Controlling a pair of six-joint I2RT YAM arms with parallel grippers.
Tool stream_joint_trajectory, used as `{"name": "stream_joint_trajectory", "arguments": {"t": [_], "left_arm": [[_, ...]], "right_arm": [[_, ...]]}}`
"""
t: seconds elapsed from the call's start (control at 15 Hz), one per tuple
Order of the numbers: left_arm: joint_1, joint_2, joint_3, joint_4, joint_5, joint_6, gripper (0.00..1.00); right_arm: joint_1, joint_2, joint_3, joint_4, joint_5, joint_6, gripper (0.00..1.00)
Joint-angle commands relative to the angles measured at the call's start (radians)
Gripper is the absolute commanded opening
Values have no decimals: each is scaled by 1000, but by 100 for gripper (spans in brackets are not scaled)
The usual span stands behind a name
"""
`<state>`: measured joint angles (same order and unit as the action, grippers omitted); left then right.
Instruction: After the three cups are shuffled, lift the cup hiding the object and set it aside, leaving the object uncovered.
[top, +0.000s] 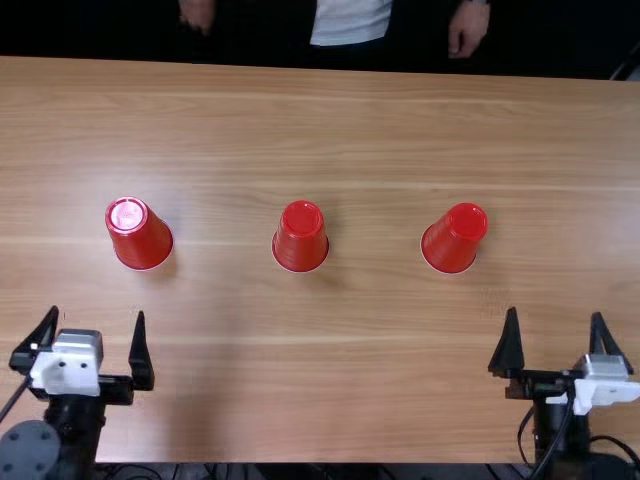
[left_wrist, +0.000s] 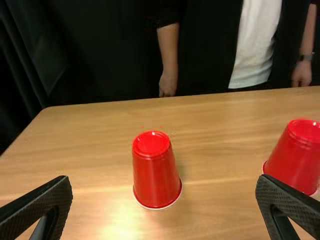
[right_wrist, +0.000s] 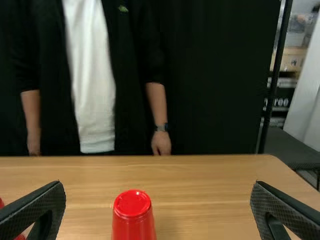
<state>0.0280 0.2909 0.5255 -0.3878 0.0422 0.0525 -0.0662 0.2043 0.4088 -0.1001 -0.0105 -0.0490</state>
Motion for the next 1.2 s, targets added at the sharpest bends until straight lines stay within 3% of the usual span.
{"name": "stream_joint_trajectory", "arguments": {"t": [0.0,0.33,0.47,0.67,0.73,0.93,1.13], "left_arm": [[16,99,130,-74,-9,16,100],[50,412,567,-459,-11,17,100],[85,527,689,-628,-9,17,100],[90,651,847,-801,-9,16,100],[90,694,895,-844,-9,16,100],[90,788,969,-967,-7,16,100],[90,820,969,-991,-7,12,100]], "right_arm": [[-12,67,116,-48,18,-4,100],[-11,334,481,-431,9,-3,100],[-9,432,593,-586,7,-3,100],[2,578,742,-773,1,-3,100],[20,630,797,-838,-12,-1,100],[63,721,858,-932,-19,-1,100],[69,761,861,-928,-19,-3,100]]}}
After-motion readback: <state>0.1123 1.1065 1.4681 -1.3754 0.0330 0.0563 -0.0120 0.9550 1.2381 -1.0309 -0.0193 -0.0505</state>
